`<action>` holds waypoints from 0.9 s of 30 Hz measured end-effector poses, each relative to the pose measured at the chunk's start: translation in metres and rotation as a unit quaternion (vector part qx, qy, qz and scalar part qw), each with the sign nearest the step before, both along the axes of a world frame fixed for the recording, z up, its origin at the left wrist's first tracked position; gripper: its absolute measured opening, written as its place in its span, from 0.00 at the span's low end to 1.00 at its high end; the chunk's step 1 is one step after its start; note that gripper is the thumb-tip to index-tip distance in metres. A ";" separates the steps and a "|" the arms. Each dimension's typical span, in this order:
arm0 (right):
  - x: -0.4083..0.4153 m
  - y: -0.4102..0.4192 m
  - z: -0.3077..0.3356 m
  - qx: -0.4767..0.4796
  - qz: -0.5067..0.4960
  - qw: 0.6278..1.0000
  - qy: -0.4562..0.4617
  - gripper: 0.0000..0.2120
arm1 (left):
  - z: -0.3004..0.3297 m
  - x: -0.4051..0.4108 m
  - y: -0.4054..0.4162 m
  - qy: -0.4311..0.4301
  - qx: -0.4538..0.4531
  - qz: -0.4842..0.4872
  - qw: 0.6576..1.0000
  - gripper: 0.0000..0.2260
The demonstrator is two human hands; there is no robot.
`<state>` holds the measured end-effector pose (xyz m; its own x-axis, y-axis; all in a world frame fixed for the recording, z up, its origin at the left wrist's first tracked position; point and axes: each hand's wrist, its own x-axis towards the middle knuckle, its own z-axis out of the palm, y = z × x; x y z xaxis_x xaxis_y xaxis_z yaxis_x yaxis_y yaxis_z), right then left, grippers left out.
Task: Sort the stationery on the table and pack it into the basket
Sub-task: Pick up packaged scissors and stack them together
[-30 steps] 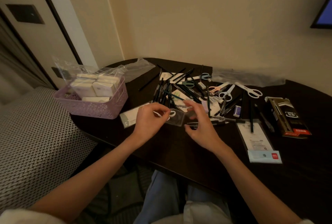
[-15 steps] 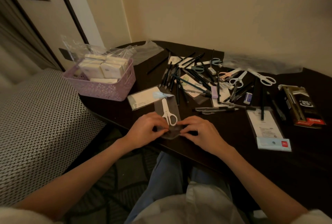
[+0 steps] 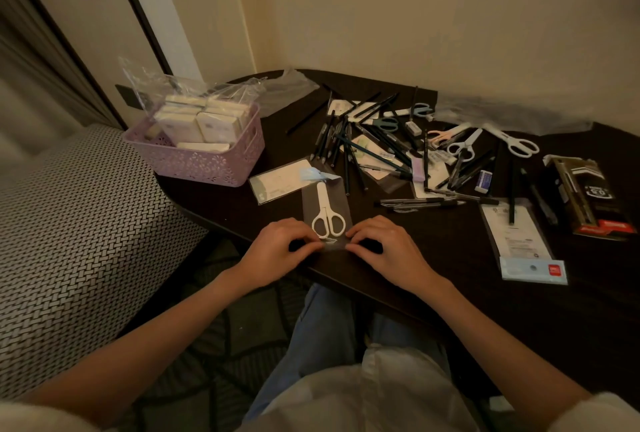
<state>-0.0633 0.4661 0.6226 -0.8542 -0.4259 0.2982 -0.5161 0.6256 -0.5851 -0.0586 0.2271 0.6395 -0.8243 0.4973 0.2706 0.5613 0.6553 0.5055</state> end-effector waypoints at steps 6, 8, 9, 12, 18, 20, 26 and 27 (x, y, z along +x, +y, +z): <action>-0.005 -0.012 0.002 -0.018 -0.046 0.998 -0.038 0.04 | -0.004 -0.004 0.011 -0.039 0.045 0.093 0.994 0.03; -0.007 -0.015 0.003 -0.011 -0.066 0.997 -0.046 0.04 | -0.005 -0.004 0.013 -0.046 0.048 0.106 0.992 0.04; -0.007 -0.016 0.003 -0.007 -0.072 0.996 -0.049 0.04 | -0.005 -0.004 0.014 -0.048 0.045 0.109 0.992 0.05; -0.007 -0.017 0.004 0.001 -0.071 0.996 -0.050 0.07 | -0.008 -0.004 0.014 -0.036 0.028 0.103 0.994 0.07; -0.004 -0.006 0.005 0.110 0.013 0.993 0.050 0.11 | -0.013 -0.003 0.007 0.114 -0.073 0.022 0.991 0.07; -0.003 -0.001 0.004 0.146 0.042 0.986 0.066 0.14 | -0.011 -0.001 0.003 0.117 -0.083 -0.013 0.990 0.10; -0.003 0.001 0.008 0.135 0.059 0.986 0.076 0.13 | -0.004 -0.002 -0.006 0.149 -0.129 -0.074 0.978 0.10; -0.003 -0.001 0.009 0.130 0.055 0.987 0.075 0.12 | -0.003 -0.002 -0.005 0.168 -0.144 -0.083 0.972 0.10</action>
